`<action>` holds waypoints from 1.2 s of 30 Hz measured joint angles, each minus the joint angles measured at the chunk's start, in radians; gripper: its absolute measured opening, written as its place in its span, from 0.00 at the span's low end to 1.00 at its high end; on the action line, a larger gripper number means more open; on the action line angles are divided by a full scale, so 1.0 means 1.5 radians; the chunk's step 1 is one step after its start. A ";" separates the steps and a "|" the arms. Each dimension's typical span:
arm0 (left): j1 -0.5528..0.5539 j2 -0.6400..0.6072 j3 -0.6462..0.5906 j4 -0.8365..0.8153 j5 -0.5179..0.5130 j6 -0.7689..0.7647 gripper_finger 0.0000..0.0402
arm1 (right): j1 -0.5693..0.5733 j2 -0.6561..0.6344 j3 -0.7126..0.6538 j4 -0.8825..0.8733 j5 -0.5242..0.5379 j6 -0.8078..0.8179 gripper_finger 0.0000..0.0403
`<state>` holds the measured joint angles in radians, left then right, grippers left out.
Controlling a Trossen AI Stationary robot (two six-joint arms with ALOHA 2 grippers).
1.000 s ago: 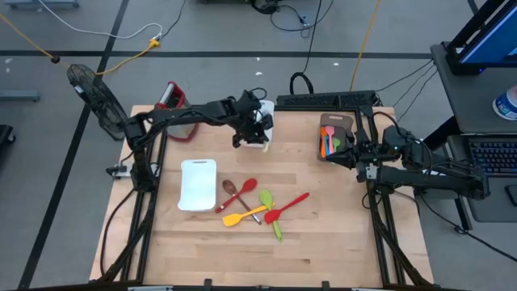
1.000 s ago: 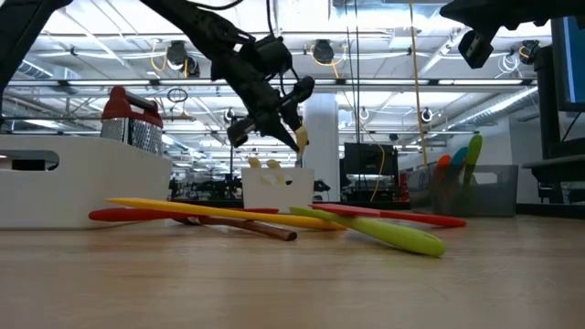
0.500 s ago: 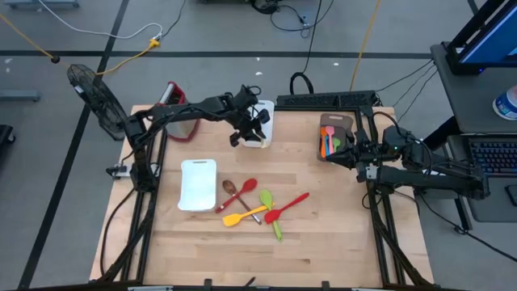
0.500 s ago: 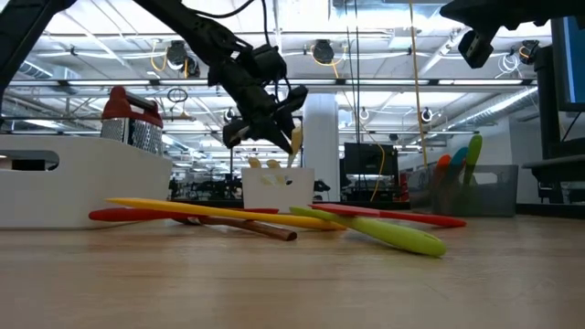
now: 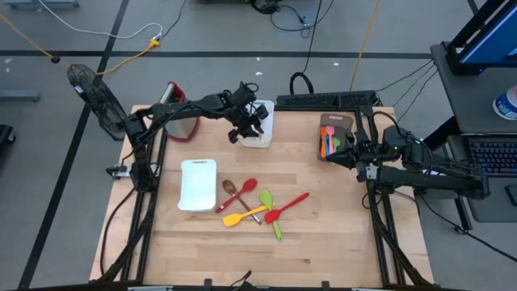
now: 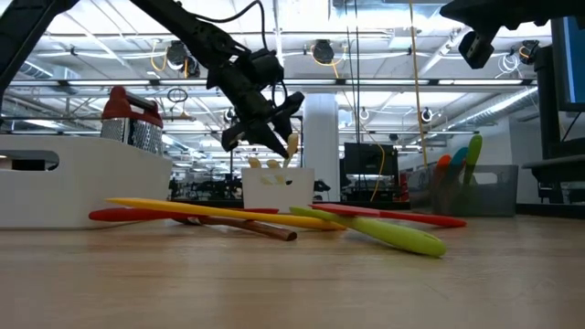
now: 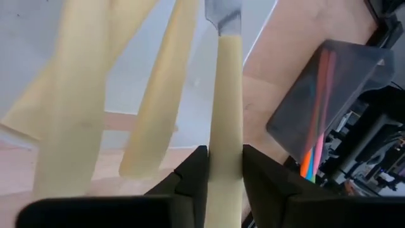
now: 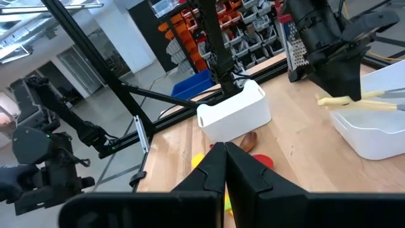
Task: Pick & Place Kitchen Items
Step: Put the yellow knife into the top white bin, then put the red spatula into the black bin
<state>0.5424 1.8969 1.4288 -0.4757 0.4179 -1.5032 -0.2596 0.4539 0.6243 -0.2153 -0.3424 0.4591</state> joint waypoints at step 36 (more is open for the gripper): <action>-0.218 -0.085 0.001 -0.049 0.041 0.420 0.38 | 0.000 0.000 -0.001 -0.012 0.000 0.018 0.00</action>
<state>0.2161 1.7693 1.4303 -0.5487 0.4801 -0.8730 -0.2596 0.4541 0.6235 -0.2328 -0.3424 0.4858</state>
